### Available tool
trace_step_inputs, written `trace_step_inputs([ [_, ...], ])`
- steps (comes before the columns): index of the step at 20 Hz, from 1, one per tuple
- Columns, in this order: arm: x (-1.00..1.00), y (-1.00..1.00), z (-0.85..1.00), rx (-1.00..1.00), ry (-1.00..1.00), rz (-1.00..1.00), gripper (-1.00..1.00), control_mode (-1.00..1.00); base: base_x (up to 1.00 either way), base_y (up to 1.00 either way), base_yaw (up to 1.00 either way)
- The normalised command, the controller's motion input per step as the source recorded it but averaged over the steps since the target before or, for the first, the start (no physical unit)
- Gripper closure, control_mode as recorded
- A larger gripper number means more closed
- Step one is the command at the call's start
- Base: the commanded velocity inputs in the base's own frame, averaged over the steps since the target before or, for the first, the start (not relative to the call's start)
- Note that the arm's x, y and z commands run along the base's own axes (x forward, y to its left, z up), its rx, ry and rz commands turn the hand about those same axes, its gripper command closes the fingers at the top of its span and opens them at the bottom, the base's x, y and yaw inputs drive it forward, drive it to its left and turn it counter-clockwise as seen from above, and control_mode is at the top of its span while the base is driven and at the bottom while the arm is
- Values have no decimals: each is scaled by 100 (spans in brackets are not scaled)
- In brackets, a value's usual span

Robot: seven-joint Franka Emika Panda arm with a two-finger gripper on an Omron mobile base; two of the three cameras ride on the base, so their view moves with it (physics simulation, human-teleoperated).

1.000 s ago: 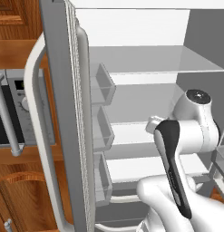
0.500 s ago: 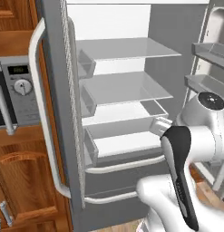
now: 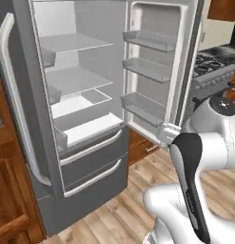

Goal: Grab the onions from the fridge, place them in the blender, close the lid, and turn on the blender to create a marinade.

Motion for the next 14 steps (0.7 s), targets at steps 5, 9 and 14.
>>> trace_step_inputs([
  [5,0,0,0,0,0,0,100,100,-67,13,-86],
  [9,0,0,0,0,0,0,100,100,-11,0,-97],
  [14,0,0,0,0,0,0,100,100,0,-20,-94],
])
